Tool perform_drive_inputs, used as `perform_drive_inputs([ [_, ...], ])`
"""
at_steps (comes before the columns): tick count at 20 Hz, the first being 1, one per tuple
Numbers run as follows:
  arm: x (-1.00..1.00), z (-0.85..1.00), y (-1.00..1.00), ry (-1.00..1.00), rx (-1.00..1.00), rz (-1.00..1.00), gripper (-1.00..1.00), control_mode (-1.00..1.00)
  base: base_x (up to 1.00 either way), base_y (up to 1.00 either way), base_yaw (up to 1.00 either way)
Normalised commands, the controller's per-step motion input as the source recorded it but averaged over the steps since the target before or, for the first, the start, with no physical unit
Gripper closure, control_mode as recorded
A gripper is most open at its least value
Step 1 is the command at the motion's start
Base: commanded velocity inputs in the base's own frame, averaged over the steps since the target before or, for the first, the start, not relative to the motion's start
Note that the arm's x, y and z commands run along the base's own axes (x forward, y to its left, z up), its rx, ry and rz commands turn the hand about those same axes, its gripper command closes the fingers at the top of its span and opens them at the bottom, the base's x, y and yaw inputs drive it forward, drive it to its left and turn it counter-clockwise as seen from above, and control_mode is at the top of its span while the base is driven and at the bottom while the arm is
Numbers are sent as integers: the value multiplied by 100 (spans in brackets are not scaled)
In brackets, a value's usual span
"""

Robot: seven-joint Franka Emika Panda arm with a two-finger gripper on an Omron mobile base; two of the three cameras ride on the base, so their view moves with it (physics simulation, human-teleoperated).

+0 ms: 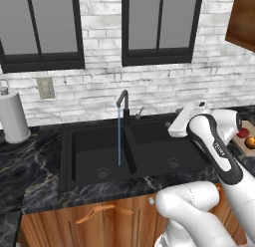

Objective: Pick the pear, pear, orange from the sink and place them on the cutting board to airdry. Then turn off the sink faucet.

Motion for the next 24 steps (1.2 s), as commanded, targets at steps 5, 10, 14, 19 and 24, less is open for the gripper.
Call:
perform_drive_inputs([
  [5,6,0,4,3,11,-1,-100,-100,0,0,0],
  [10,5,0,0,4,9,1,-100,-100,0,0,0],
  [14,9,0,0,4,2,4,-100,-100,0,0,0],
  [19,8,-1,0,3,0,5,-100,-100,0,0,0],
  [24,0,-23,0,0,4,1,-100,-100,0,0,0],
])
